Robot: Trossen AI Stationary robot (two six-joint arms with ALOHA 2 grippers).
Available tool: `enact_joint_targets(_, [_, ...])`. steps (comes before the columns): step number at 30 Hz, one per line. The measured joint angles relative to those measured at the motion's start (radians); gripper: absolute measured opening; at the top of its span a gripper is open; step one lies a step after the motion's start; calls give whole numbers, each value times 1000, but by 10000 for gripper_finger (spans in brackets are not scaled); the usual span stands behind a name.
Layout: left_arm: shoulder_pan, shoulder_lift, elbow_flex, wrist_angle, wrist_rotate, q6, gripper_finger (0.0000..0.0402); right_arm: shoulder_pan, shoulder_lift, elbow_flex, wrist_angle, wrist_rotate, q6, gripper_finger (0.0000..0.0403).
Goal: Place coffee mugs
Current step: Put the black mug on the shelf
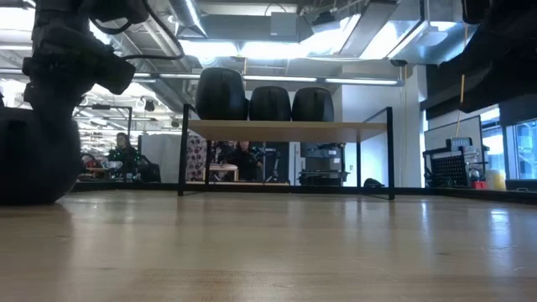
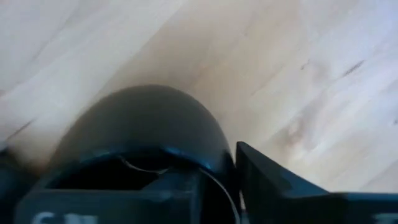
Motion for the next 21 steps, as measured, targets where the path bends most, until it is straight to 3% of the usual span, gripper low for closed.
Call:
enact_joint_targets(5, [-7,0,-2,70,-10,53,15,0,0,0,0,-9,-7,264])
enact_joint_targets(13, [-45,45,112,127,-39,85,18,0,0,0,3,-9,-10,264])
enact_joint_targets(21, [-59,258,358,128,-63,218,16,0,0,0,4,-8,-8,264])
